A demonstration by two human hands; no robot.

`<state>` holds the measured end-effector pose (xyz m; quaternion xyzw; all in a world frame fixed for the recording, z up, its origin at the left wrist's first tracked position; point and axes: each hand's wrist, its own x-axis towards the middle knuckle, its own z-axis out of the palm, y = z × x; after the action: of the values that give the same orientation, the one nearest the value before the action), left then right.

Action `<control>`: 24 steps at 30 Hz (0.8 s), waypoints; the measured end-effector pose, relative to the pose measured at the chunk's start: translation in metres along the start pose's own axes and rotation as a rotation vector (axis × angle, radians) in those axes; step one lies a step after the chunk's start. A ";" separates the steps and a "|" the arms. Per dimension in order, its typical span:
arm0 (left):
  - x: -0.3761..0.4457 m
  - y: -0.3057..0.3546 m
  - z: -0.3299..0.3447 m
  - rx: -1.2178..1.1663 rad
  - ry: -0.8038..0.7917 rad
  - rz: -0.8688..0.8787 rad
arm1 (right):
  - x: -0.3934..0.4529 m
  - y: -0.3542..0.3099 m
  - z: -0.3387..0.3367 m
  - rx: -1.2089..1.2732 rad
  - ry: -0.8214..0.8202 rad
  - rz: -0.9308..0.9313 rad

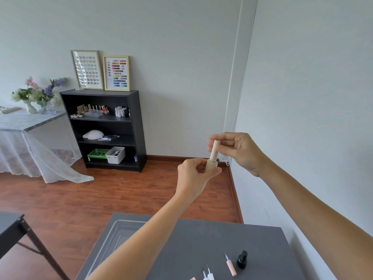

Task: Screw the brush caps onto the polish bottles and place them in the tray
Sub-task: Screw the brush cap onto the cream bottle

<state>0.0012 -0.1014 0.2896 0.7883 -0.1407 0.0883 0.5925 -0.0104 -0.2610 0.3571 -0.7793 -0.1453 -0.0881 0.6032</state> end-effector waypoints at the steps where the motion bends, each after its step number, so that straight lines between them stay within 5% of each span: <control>1: -0.001 -0.001 0.001 0.001 -0.005 -0.002 | 0.000 0.000 0.001 -0.036 0.050 -0.002; 7: -0.003 -0.002 0.006 0.002 -0.029 -0.010 | 0.001 0.005 0.008 -0.191 0.211 0.027; 15: 0.000 -0.002 0.005 -0.013 -0.021 -0.019 | -0.003 0.005 0.000 0.059 -0.059 0.054; 21: 0.001 -0.004 0.009 -0.024 -0.038 -0.013 | 0.003 0.008 0.005 -0.109 0.186 0.037; 24: 0.002 -0.007 0.008 -0.035 -0.050 -0.020 | 0.005 0.012 0.004 -0.157 0.172 0.035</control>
<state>0.0052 -0.1079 0.2815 0.7812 -0.1493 0.0602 0.6032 -0.0015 -0.2591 0.3469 -0.8161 -0.0718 -0.1553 0.5520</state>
